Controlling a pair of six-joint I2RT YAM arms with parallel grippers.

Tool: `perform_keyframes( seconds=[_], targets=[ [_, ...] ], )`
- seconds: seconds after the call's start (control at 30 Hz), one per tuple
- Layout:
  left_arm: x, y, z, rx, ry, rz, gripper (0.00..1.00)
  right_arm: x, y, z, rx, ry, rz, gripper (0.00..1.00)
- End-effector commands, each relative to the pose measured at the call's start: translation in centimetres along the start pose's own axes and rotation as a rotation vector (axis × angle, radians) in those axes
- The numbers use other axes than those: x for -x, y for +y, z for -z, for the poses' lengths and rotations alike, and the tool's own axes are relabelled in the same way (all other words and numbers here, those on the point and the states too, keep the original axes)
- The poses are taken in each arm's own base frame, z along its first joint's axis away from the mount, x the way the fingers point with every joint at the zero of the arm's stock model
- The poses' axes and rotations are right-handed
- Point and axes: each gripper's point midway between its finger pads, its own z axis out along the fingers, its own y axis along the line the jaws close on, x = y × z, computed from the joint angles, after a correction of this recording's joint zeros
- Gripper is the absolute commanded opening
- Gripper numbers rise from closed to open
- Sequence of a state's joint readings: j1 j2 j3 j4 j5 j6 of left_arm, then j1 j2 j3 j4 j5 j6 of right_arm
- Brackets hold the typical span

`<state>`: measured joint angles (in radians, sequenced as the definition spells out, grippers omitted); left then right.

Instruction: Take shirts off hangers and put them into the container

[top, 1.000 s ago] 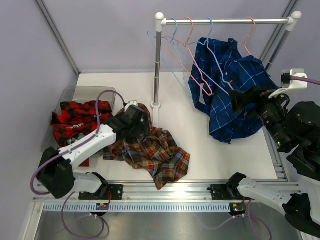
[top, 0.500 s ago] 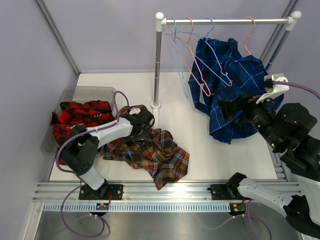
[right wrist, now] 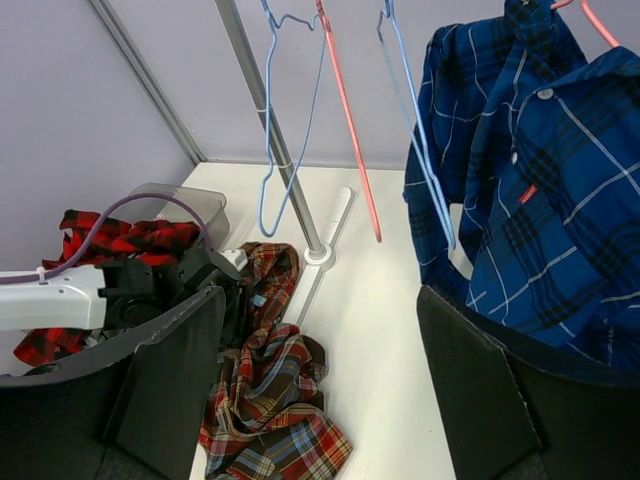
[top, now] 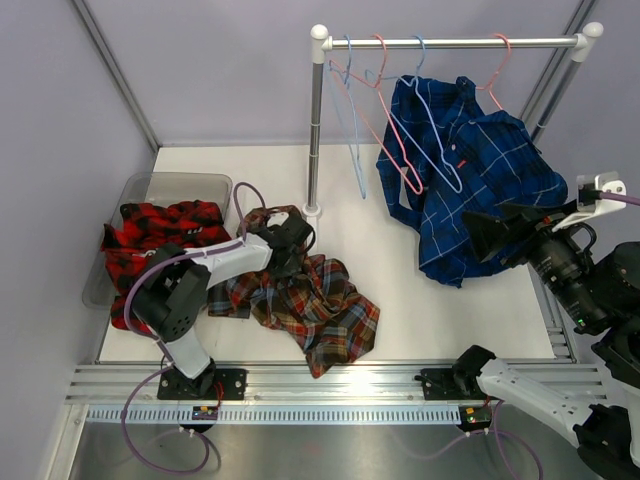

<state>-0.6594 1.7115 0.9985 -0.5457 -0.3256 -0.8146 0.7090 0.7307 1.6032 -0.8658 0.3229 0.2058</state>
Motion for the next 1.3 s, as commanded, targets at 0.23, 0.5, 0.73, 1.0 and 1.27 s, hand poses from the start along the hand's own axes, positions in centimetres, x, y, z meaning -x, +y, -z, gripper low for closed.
perform_keyframes(
  seconds=[0.23,0.5,0.73,1.0,1.27],
  targets=[
    [1.4,0.5,0.2,0.009,0.005,-0.005,0.00,0.3,-1.0,1.1,-0.027,-0.017,0.030,0.87],
    [18.3,2.3,19.8,-0.072,-0.553,0.043,0.00,0.6,-1.2,1.3,-0.035,-0.017,0.039,0.87],
    [29.6,6.6,37.9,-0.105,-1.020,0.009,0.00,0.4,-0.4,0.7,-0.003,-0.003,0.035,0.87],
    [33.6,14.1,50.8,0.064,-1.395,0.065,0.00,-0.7,0.3,-1.0,0.007,0.044,0.055,0.87],
    [32.7,19.9,52.3,0.212,-1.470,0.154,0.00,-2.6,1.2,-3.4,0.024,0.103,0.087,0.88]
  ],
)
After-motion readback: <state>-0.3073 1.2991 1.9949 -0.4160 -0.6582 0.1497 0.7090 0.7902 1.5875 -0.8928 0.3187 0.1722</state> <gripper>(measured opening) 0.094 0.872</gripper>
